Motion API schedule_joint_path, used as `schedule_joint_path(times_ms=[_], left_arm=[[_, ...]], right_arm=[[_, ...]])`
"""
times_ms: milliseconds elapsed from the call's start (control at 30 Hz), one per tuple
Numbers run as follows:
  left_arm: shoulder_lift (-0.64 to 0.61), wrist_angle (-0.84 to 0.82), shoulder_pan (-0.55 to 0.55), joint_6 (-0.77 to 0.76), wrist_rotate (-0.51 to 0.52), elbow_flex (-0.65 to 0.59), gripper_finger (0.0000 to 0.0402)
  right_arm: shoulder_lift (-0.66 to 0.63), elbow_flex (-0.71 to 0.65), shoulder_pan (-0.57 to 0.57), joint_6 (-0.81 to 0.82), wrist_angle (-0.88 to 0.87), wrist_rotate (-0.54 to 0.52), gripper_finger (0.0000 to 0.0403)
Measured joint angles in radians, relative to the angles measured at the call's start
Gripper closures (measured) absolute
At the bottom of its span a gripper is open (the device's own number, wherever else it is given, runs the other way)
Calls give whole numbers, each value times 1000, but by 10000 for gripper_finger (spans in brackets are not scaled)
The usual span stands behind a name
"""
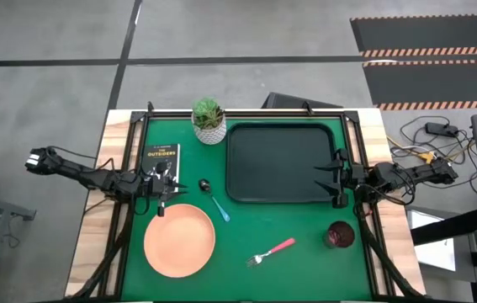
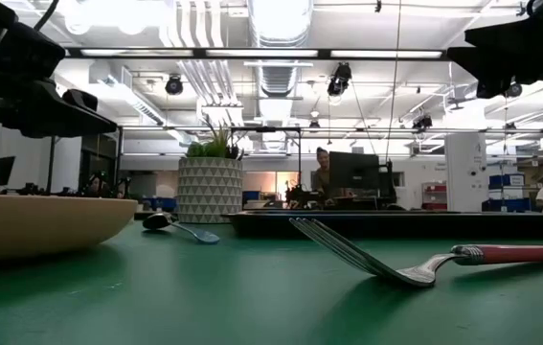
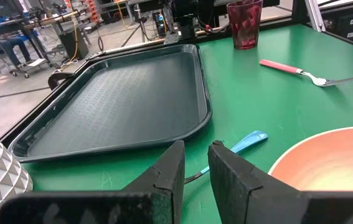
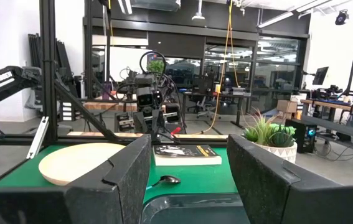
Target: Pick and place plate/cup/fork/spoon on tray
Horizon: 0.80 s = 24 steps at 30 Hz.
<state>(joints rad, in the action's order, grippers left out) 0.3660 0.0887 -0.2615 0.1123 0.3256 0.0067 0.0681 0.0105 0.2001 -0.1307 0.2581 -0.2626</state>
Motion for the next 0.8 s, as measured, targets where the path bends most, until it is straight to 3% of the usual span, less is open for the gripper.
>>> schedule_joint_path(times_ms=[633,800], left_arm=[[0,0,0,0,0,0,347],[0,0,0,0,0,0,347]], right_arm=[[0,0,0,-17,8,0,202],[0,0,0,72,17,0,202]])
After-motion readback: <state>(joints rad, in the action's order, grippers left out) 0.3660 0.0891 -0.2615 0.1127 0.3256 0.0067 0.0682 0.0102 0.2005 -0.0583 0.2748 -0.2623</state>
